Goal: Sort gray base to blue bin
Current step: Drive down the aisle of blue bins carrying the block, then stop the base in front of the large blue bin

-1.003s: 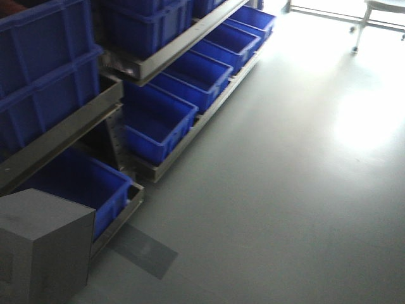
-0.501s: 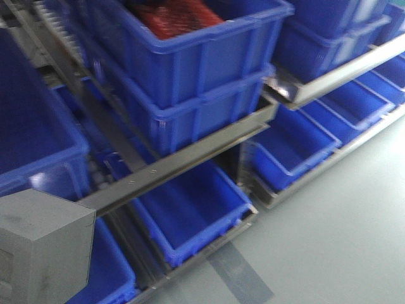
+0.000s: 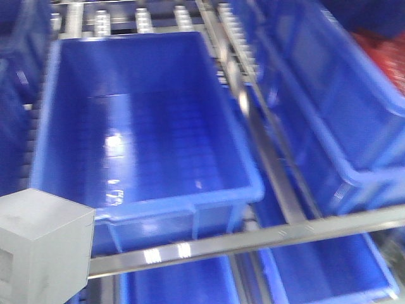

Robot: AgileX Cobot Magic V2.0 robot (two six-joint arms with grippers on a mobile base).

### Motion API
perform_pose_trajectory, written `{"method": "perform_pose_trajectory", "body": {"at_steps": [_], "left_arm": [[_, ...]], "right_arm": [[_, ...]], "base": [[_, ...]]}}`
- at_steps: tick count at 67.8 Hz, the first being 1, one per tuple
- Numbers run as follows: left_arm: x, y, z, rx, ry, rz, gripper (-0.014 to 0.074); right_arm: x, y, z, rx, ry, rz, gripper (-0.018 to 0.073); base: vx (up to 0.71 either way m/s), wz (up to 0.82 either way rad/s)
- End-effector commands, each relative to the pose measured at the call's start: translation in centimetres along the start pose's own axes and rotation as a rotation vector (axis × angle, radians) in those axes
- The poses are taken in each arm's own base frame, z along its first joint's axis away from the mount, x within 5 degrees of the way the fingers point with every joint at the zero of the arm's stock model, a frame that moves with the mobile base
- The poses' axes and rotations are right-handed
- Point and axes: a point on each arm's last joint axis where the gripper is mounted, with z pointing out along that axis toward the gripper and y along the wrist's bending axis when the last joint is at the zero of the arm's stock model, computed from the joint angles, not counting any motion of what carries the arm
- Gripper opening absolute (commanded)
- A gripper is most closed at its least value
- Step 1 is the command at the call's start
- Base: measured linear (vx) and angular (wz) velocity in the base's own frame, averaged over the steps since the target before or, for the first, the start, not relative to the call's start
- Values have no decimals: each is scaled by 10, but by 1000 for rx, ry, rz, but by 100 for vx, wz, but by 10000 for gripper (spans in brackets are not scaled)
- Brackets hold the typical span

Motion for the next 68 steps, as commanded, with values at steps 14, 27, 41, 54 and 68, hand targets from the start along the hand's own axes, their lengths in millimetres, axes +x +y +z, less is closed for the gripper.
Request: {"method": "perform_pose_trajectory", "body": {"at_steps": [14,27,41,54,68], "left_arm": [[-18,-4,-1,28,-117,-9,-7],[-18,-4,-1,28,-117,-9,-7],[-18,-4,-1,28,-117,-9,-7],[-18,-4,-1,28,-117,-9,-7],[-18,-4,-1,28,-117,-9,-7]], "right_arm": [[-5,0,-1,1,-80,-17,-5],[-5,0,-1,1,-80,-17,-5],[-5,0,-1,1,-80,-17,-5],[-5,0,-1,1,-81,-17,-5],[-5,0,-1,1,-80,-17,-5]], "base": [[16,40],[15,21],[14,13],[11,0],[8,-2]]}}
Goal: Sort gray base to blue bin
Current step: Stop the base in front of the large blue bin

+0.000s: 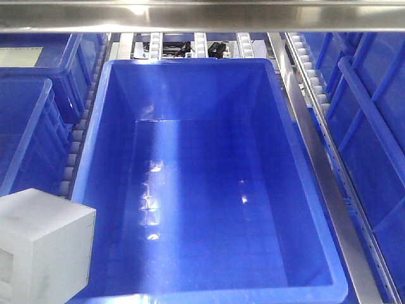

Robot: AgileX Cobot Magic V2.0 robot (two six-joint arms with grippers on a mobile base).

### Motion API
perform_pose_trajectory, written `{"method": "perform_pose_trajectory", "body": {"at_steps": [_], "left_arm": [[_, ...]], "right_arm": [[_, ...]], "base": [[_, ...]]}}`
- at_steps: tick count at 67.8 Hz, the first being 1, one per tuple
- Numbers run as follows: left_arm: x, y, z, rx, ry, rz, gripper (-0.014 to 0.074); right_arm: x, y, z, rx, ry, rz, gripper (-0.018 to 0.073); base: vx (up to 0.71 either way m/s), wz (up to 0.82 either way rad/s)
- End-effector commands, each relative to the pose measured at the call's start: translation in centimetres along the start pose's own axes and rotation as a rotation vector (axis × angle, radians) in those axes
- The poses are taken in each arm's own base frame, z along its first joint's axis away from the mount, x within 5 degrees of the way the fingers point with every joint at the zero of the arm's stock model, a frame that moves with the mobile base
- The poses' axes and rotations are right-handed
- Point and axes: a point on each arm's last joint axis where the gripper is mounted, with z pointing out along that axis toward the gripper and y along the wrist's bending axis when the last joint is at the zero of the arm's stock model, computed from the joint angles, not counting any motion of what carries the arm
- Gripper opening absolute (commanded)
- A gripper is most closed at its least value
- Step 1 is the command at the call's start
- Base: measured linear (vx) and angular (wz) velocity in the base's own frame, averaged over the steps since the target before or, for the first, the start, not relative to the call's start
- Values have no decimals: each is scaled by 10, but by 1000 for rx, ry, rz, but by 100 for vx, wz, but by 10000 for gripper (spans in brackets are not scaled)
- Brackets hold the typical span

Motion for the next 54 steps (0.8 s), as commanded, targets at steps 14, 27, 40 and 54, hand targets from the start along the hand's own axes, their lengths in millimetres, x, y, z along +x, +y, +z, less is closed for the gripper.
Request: {"method": "perform_pose_trajectory", "body": {"at_steps": [14,27,40,54], "left_arm": [[-18,-4,-1,28,-117,-9,-7],[-18,-4,-1,28,-117,-9,-7],[-18,-4,-1,28,-117,-9,-7],[-18,-4,-1,28,-117,-9,-7]], "right_arm": [[-5,0,-1,1,-80,-17,-5],[-5,0,-1,1,-80,-17,-5],[-5,0,-1,1,-80,-17,-5],[-5,0,-1,1,-80,-17,-5]], "base": [[7,-1],[5,-2],[4,0],[2,0]]}}
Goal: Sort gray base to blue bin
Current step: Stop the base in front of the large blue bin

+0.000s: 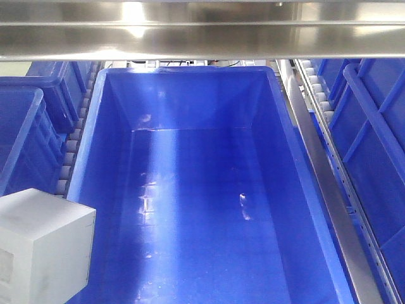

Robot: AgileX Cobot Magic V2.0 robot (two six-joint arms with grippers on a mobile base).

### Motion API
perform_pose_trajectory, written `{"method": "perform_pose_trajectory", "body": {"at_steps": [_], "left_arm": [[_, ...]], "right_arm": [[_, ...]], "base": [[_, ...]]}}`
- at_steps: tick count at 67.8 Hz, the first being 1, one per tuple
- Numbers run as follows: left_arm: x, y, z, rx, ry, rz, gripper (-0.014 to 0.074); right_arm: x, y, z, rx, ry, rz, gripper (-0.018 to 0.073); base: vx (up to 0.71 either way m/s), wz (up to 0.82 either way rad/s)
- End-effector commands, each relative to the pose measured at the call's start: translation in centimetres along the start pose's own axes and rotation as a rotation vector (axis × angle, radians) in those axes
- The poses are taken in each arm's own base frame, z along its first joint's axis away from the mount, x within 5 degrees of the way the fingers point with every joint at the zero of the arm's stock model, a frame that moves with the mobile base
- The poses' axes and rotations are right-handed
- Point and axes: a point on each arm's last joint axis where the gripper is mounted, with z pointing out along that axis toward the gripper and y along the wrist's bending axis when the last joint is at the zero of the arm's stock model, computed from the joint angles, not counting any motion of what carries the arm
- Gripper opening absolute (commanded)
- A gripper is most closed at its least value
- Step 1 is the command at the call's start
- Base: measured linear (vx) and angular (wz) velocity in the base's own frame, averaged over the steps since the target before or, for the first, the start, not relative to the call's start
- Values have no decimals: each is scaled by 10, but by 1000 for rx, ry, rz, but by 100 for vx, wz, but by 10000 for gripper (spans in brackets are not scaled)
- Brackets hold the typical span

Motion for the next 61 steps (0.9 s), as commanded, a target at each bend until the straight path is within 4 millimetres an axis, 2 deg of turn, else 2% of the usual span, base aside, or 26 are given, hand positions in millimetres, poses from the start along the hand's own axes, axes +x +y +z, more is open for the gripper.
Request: {"method": "perform_pose_trajectory", "body": {"at_steps": [1,61], "left_arm": [[-18,-4,-1,28,-117,-9,-7],[-19,-4,-1,30,-128,-8,-7]], "right_arm": [[-5,0,-1,1,-80,-17,-5],[-5,0,-1,1,-80,-17,-5]], "base": [[1,-1],[0,0]]}}
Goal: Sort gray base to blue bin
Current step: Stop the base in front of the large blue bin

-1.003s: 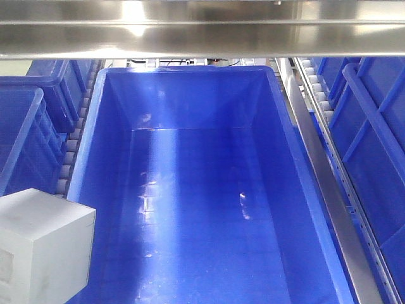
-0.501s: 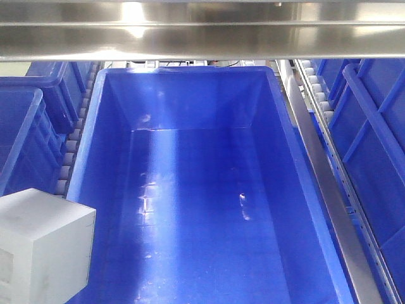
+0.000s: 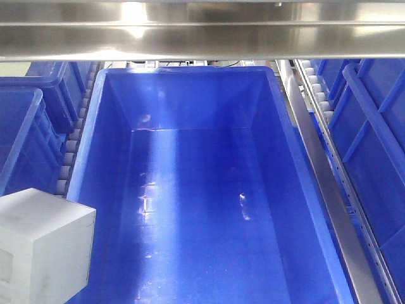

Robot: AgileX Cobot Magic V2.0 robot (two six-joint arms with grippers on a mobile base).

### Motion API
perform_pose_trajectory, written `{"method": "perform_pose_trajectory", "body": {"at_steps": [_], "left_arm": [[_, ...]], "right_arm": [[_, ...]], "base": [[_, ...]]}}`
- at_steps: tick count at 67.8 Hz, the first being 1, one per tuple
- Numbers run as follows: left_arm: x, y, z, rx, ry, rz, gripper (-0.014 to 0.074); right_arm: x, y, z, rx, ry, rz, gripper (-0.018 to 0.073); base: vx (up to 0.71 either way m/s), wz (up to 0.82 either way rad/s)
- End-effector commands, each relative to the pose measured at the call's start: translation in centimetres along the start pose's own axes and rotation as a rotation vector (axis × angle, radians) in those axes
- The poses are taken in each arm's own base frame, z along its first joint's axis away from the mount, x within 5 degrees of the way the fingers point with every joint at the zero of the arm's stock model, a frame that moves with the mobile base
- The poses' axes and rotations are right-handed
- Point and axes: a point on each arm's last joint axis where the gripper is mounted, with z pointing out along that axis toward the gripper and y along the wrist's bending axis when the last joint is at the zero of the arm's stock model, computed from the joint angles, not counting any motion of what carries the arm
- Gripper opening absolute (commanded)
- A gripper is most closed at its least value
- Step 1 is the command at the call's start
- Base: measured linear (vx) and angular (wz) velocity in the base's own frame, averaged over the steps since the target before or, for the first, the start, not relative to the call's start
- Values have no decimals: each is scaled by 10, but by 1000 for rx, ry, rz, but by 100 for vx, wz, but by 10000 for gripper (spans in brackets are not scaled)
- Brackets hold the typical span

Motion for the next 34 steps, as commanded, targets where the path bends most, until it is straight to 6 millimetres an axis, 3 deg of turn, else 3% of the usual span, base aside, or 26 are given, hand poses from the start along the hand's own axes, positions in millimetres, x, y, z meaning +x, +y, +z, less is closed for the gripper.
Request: {"method": "perform_pose_trajectory", "body": {"at_steps": [1,14,25,34], "left_arm": [[-19,-4,-1,30,-130,-8,-7],[-21,-4,-2,35,-153,-8,-7],[-35,-7,-2,56,-229,-35,-5],[-53,-10,18,46,-153,-67,1]], "right_arm": [[-5,0,-1,1,-80,-17,-5],[-5,0,-1,1,-80,-17,-5],[-5,0,-1,1,-80,-17,-5],[-5,0,-1,1,-80,-17,-5]], "base": [[0,0],[0,0],[0,0],[0,0]]}}
